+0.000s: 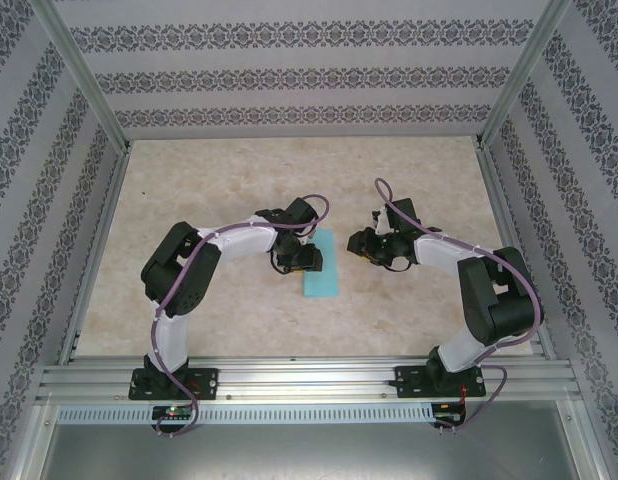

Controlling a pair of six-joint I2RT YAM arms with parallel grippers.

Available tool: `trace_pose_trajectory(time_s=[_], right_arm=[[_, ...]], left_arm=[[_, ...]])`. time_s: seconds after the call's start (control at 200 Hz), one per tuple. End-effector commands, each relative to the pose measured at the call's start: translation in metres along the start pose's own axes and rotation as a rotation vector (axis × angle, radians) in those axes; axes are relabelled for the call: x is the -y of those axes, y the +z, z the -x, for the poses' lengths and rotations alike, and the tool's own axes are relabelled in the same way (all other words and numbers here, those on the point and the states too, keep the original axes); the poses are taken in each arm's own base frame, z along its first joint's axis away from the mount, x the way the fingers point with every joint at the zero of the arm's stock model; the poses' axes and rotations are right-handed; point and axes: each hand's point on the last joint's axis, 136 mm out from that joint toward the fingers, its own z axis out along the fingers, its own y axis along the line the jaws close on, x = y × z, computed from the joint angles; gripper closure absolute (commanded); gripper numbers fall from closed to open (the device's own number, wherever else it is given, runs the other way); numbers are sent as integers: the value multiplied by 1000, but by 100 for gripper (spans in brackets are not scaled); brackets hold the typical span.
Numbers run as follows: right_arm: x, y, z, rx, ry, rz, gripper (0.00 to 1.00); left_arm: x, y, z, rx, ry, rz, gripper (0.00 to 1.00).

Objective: Fold a paper plane with a square sheet of paper (fold left side to right side)
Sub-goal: First fold in half a square sheet of paper at the center of the table, then hold the square sheet of paper at the center of the table.

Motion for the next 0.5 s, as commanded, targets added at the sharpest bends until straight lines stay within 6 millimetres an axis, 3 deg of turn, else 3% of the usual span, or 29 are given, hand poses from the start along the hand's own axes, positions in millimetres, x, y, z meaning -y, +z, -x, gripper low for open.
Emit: trace_pose_trajectory(time_s=[0.0, 0.495], right_arm=[[-4, 1, -3, -6, -15, 13, 62], [-14, 9, -11, -35, -25, 28, 63]], left_arm=[[4, 12, -5, -18, 37, 16, 55], [3, 13, -5, -19, 33, 21, 55]])
